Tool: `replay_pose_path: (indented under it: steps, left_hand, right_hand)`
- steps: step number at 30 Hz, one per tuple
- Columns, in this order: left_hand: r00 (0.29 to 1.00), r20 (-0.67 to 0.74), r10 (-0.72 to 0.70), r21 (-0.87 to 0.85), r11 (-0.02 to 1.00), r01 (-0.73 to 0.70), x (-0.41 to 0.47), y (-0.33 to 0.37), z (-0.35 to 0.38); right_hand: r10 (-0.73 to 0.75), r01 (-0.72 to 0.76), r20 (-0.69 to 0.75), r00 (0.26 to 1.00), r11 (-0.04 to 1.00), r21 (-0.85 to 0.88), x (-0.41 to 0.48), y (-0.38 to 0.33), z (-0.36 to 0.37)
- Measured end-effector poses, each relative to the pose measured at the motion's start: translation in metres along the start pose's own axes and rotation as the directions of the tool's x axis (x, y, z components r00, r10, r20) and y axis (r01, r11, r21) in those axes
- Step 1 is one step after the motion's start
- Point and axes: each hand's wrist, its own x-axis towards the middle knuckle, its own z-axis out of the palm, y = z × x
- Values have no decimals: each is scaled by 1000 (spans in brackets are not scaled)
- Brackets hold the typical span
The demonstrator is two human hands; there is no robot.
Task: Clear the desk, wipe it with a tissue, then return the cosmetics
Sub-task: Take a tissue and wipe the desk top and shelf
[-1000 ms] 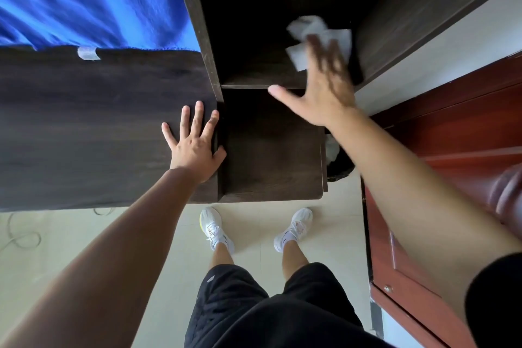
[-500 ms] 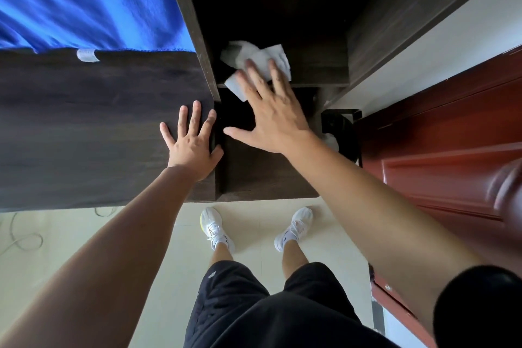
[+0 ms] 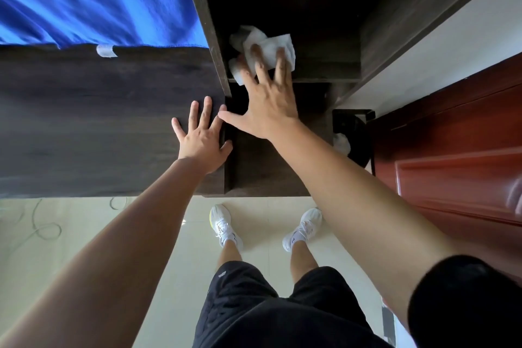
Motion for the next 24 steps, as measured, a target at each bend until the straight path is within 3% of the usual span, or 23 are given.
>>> replay_pose_path:
  steps: [4, 9, 13, 19, 24]
  left_hand:
    - [999, -14, -28, -26, 999, 28, -1, 4, 3]
    - [1000, -10, -4, -8, 1000, 4, 2, 0, 4]
    - [1000, 30, 3, 6, 1000, -3, 2, -1, -1]
    - [997, 67, 28, 2, 1000, -29, -1, -3, -9]
    - [987, 136, 82, 62, 994, -91, -14, 0, -19]
  right_hand:
    - [-81, 81, -26, 996, 997, -15, -24, 47, 7]
    - [119, -118, 11, 993, 991, -67, -24, 105, 3]
    - [257, -257, 59, 965, 966, -5, 10, 85, -7]
    - [42, -42, -10, 999, 997, -71, -17, 36, 2]
    - [44, -43, -8, 999, 998, 52, -48, 58, -8]
